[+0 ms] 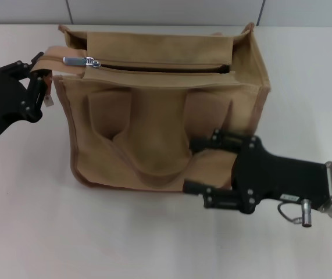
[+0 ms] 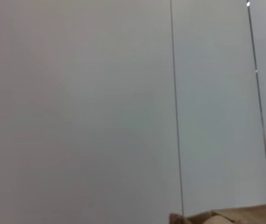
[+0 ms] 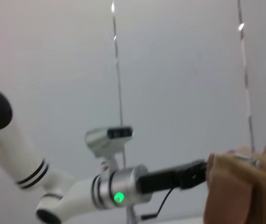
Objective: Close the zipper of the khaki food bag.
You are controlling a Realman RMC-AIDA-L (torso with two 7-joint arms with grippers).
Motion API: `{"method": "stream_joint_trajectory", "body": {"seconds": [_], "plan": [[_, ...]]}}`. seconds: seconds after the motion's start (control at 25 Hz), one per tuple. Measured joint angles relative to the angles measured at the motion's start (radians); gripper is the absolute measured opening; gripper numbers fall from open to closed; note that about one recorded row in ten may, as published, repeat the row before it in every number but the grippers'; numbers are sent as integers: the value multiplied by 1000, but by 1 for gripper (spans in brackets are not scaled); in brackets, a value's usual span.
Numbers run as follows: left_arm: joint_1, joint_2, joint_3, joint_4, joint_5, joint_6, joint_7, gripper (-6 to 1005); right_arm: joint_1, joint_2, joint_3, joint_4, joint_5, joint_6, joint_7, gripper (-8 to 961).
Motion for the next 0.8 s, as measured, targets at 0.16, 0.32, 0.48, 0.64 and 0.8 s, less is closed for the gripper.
{"method": "stream_joint_trajectory", "body": {"seconds": [0.16, 0.32, 0.48, 0.64, 0.8], "plan": [[-2, 0, -9, -35, -6, 27, 43, 16, 6, 0, -3, 14, 50, -8, -13, 760], [-9, -1, -9, -55, -21, 41, 54, 16, 11, 2, -3, 16, 134, -19, -13, 759], [-14, -1, -6, -58, -22, 46, 48, 16, 23, 2, -5, 16, 302, -18, 2, 759], [-14, -1, -5, -68, -23, 80, 53, 16, 63, 2, -7, 10, 316, -21, 68, 758], [-1, -1, -7, -90, -20, 192, 78, 16, 113, 3, -38, 11, 311, 26, 78, 758]]}}
